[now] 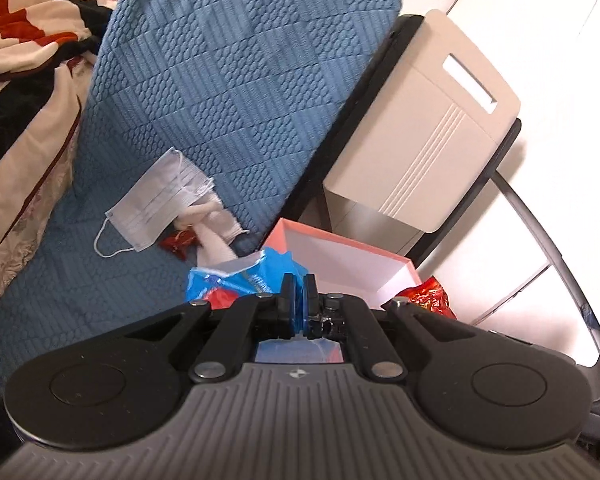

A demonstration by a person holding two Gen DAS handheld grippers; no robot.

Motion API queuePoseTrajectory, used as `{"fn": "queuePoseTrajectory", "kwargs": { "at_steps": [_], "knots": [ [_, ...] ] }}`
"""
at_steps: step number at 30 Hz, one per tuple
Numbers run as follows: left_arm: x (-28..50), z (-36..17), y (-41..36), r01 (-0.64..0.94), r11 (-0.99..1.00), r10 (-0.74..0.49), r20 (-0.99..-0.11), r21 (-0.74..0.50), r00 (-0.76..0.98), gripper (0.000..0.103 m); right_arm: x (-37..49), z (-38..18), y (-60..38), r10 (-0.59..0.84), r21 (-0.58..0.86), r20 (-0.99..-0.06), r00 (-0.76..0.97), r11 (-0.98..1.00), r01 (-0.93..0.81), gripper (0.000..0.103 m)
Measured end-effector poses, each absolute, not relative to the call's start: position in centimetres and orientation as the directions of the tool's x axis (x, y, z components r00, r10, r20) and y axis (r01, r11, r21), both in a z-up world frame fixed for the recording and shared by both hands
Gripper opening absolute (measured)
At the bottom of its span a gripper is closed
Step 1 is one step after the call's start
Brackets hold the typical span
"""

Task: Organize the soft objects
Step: 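Carry the red candy and blue bag over the pink box with both grippers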

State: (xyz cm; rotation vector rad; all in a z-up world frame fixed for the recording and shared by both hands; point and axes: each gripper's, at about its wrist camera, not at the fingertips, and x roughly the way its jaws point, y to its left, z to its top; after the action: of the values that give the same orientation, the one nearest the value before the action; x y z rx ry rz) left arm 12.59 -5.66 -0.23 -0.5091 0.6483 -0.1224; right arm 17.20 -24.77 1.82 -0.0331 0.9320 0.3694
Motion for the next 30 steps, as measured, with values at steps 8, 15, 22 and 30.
{"fn": "queuePoseTrajectory", "kwargs": {
  "at_steps": [8,15,22,30],
  "knots": [
    [13.7,0.9,-9.2,-0.006,0.878,-0.284,-0.532,-0.478,0.798,0.004,17.7,3.1,-27.6,0.281,0.116,-0.785,0.552,0.942,-0.315,0.024],
    [15.5,-0.6,-12.6,0.033,0.859,-0.352,-0.542,-0.511,0.763,0.004,18.2,2.6,-30.7,0.245,0.088,-0.798,0.551,0.951,-0.295,0.024],
    [17.2,-3.6,-15.9,0.027,0.875,-0.360,-0.611,-0.484,0.705,0.004,18.4,0.3,-33.9,0.203,0.075,-0.835,0.512,0.963,-0.258,0.024],
    [18.8,-5.9,-18.9,0.030,0.890,-0.361,-0.661,-0.455,0.658,0.004,18.7,-3.2,-37.3,0.166,0.085,-0.878,0.449,0.977,-0.196,0.024]
  ]
}}
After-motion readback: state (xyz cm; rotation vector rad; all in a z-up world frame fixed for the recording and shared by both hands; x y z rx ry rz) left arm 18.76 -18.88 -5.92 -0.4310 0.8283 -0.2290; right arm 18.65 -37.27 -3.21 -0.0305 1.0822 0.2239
